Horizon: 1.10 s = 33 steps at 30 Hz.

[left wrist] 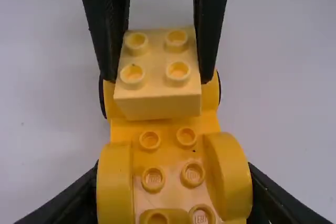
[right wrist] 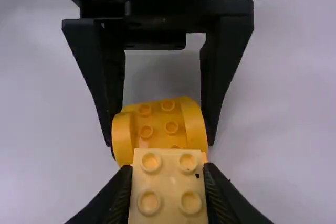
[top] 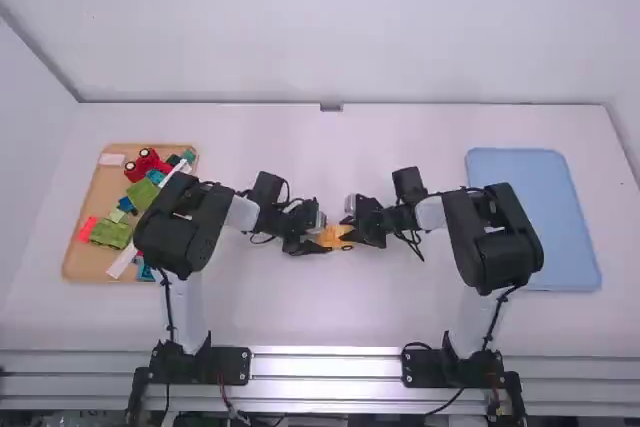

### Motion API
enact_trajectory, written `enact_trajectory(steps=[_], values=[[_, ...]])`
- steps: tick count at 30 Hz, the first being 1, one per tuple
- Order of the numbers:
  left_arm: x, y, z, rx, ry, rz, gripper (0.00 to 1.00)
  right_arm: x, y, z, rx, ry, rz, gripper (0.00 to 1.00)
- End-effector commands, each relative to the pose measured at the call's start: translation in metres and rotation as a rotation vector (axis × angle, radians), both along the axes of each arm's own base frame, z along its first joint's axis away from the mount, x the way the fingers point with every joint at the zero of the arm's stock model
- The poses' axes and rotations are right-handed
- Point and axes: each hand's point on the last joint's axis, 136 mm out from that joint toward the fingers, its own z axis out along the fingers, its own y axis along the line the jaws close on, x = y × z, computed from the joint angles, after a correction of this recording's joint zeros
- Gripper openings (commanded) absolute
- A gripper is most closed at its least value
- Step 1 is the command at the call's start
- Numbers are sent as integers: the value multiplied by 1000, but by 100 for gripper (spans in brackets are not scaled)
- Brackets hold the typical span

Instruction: Assemble lego blocks to make yellow taxi

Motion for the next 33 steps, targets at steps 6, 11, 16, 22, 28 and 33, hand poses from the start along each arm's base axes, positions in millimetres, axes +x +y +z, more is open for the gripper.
enact_trajectory(steps=[6, 11, 16, 22, 28, 33], values=[[-21, 24, -47, 186, 116, 68, 51, 16, -3, -5, -56, -80, -5, 28], [-21, 24, -47, 187, 120, 68, 51, 19, -5, -5, -58, -91, -13, 28], [-21, 24, -47, 187, 120, 68, 51, 20, -6, -1, -58, -116, -2, 27], [-21, 24, -47, 186, 121, 68, 51, 20, -3, 5, -57, -137, 5, 27], [-21, 24, -47, 185, 120, 68, 51, 23, -2, 17, -52, -171, 2, 26], [-21, 24, -47, 183, 120, 68, 51, 19, -6, 13, -55, -160, -2, 25]])
